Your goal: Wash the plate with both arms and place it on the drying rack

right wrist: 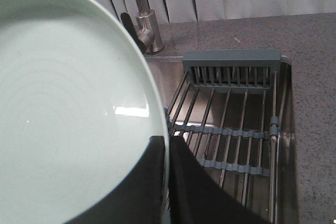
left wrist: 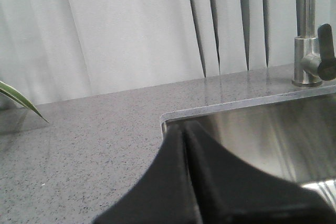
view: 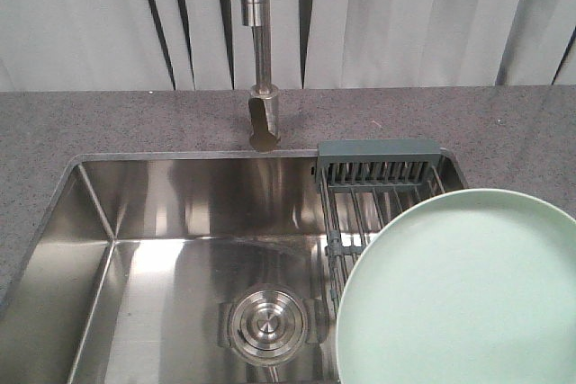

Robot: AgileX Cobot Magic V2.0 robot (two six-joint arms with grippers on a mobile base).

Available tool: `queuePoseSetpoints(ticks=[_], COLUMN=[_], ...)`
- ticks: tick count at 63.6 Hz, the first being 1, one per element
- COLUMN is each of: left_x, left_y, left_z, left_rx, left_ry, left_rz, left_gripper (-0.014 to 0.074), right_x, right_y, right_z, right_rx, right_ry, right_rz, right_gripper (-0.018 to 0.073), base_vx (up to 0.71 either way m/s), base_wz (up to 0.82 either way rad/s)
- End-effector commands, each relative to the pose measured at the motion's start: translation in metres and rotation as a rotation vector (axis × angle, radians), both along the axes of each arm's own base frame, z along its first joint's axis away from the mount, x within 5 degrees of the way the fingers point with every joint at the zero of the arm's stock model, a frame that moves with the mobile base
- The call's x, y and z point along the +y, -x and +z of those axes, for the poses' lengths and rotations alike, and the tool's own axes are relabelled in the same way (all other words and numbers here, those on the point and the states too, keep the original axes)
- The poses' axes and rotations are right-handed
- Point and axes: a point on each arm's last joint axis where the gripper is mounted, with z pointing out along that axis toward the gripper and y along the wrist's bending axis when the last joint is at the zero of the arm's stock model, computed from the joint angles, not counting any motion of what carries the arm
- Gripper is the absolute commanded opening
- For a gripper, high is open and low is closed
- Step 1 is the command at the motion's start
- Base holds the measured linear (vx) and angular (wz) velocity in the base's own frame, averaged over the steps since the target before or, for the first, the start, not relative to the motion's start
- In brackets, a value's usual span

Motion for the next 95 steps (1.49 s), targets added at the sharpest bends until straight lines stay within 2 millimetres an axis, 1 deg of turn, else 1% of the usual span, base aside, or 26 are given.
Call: queuePoseSetpoints(ticks=[1,69,71,74,78,81,84,88,95], left_x=[-0.0001,0.0,0.0,0.0001,0.0002,0.0003,0.0004,0.0005,0.0005], left_y=[0.0018,0.002,0.0022,0.0023,0.0023,0.0023,0.0023,0.0023,0.0023], left_z=[0.0138,0.0151,0.0163,0.0167,0.0167,0.0166,0.0166,0.0166,0.0166], left_rx=[-0.096,-0.101,-0.104,-0.108,-0.107,-0.104,-0.102,-0.101,-0.1], left_ry=[0.01,0.025,0.061,0.171,0.369,0.565,0.699,0.808,0.834], left_rz=[-0.003,-0.004,-0.006,-0.013,-0.025,-0.037,-0.046,-0.053,-0.054], left_gripper=[-0.0006,-0.0006,-0.0006,-0.0006,-0.0006,-0.0006,-0.0006,-0.0006,-0.0006], right_x=[-0.0011,-0.0011,-0.0011,-0.0011,-0.0011,-0.0011,-0.0011,-0.0011,-0.0011], right_y=[-0.0024,-0.0024,-0.0024,-0.0024,-0.0024,-0.0024,-0.0024,-0.0024,-0.0024], right_z=[0.0146,0.0146,0.0146,0.0146,0.0146,0.0146,0.0146,0.0146,0.0146], right_rx=[-0.087,-0.087,-0.087,-0.087,-0.087,-0.087,-0.087,-0.087,-0.087], right_ry=[-0.032,-0.032,-0.032,-0.032,-0.032,-0.032,-0.032,-0.032,-0.032], right_rz=[-0.024,-0.024,-0.024,-0.024,-0.024,-0.024,-0.024,-0.024,-0.024], right_gripper=[-0.0004,-0.0004,-0.0004,-0.0004,-0.0004,-0.0004,-0.0004,-0.0004,-0.0004], base_vx=[0.03,0.0,0.0,0.0,0.0,0.0,0.0,0.0,0.0], base_wz=[0.0,0.0,0.0,0.0,0.0,0.0,0.0,0.0,0.0])
